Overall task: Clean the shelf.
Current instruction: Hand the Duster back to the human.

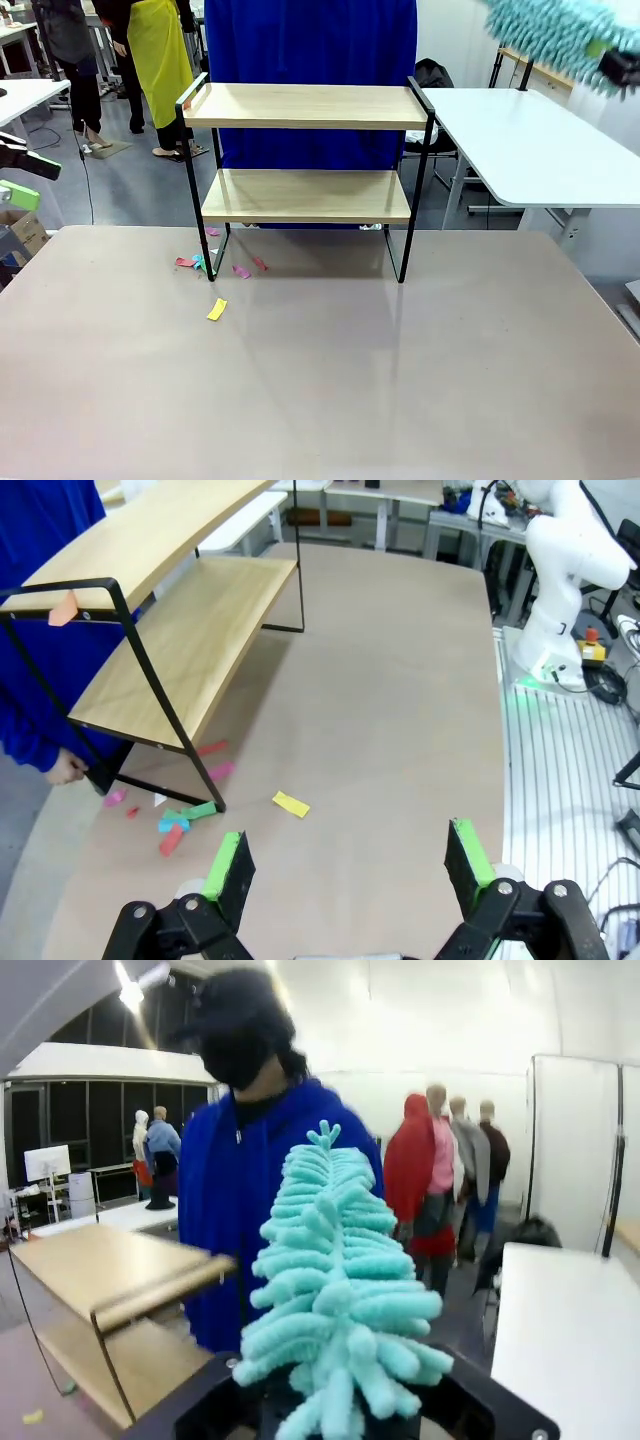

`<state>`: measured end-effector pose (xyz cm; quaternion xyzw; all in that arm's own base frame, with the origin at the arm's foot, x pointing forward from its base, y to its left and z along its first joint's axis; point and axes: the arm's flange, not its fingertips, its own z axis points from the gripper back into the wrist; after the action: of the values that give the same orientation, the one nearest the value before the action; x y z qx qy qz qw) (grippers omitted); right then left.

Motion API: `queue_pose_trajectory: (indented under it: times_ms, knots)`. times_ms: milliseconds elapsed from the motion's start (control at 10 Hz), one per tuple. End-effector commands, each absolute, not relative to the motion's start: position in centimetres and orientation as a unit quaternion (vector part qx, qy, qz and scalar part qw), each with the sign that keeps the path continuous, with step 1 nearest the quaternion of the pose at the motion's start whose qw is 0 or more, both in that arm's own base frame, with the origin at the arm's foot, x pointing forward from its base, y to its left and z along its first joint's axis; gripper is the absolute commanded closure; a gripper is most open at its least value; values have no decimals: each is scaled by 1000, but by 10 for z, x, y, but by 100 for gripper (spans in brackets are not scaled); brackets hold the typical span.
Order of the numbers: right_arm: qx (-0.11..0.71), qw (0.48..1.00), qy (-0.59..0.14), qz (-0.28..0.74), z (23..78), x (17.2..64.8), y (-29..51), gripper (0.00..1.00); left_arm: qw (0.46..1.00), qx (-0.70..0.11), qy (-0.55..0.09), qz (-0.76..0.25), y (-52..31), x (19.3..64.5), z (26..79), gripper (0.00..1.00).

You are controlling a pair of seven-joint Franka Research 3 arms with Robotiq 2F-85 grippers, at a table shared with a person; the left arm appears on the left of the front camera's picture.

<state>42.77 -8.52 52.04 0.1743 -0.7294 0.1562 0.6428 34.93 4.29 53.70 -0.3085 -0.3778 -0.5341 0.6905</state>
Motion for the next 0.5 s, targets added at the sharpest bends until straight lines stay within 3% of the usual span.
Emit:
queue_pose_trajectory:
  times_ms: [0, 400]
  knots:
    - [115, 683, -718, 76, 448, 418, -80, 83, 679, -313, -392, -536, 42, 350, 537, 0]
    - [114, 721, -682, 41, 377, 417, -94, 83, 679, -313, -392, -536, 42, 350, 537, 0]
